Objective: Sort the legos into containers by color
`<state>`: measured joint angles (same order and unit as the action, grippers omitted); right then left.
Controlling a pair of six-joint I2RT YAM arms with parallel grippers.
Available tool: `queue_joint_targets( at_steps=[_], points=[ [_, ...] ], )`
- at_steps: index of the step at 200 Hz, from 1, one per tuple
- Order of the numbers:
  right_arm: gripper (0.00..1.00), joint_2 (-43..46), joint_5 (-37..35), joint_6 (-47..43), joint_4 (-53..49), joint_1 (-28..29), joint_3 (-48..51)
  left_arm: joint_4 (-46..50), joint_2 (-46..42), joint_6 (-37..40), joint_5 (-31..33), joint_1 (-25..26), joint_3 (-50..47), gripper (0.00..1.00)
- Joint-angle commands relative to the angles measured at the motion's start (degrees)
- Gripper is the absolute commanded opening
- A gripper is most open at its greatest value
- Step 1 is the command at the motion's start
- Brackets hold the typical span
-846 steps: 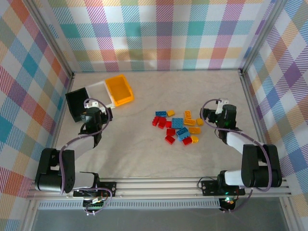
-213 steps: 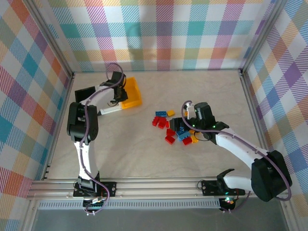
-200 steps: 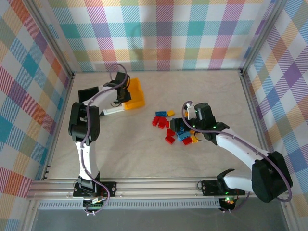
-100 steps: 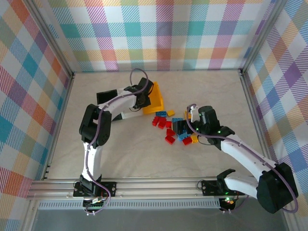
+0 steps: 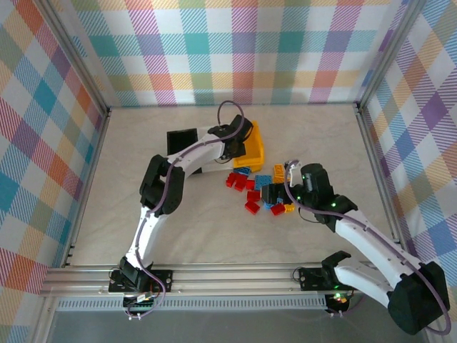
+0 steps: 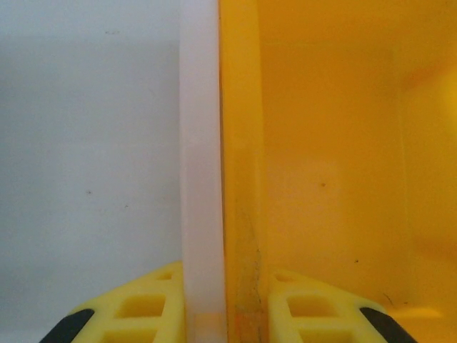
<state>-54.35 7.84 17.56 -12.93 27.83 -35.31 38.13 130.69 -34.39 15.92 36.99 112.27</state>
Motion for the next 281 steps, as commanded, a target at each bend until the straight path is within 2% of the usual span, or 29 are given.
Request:
queue_joint_targets(
  at_steps=[1, 42, 85, 155, 174, 192, 238, 281],
  points=[
    [1.00, 1.6, -1.5, -0.2, -2.5, 0.4, 0.7, -0.8, 2.8, -0.1, -4.3, 0.6, 4.3, 0.14],
    [1.00, 1.2, -1.9, 0.0, -2.4, 0.4, 0.8, 2.9, 9.3, 0.7, -5.6, 0.7, 15.5, 0.14],
    [1.00, -0.9, -1.8, 0.7, -1.5, 0.4, 0.6, 4.9, 13.6, 1.7, -6.0, -0.5, 22.7, 0.14],
    [1.00, -6.6, -1.9, 1.7, -2.1, 0.4, -2.8, 2.9, 15.9, 2.2, -9.1, -1.0, 24.2, 0.15],
    [1.00, -7.3, -2.4, 2.4, -3.6, 0.4, -3.9, 2.6, 15.1, 3.4, -10.1, -0.8, 23.6, 0.31],
    [1.00, -7.1, -2.9, 2.7, -5.1, 0.4, -4.5, 0.1, 11.2, 5.2, -9.6, -0.2, 19.1, 0.37],
    [1.00, -6.1, -0.9, 2.8, -7.4, 0.4, -4.4, -7.2, -5.5, 9.0, -7.8, 0.5, -0.7, 0.61],
    [1.00, -4.8, 1.3, 3.5, -6.5, 0.4, -3.1, -9.6, -22.5, 12.0, -7.3, 0.6, -19.8, 0.71]
  ],
)
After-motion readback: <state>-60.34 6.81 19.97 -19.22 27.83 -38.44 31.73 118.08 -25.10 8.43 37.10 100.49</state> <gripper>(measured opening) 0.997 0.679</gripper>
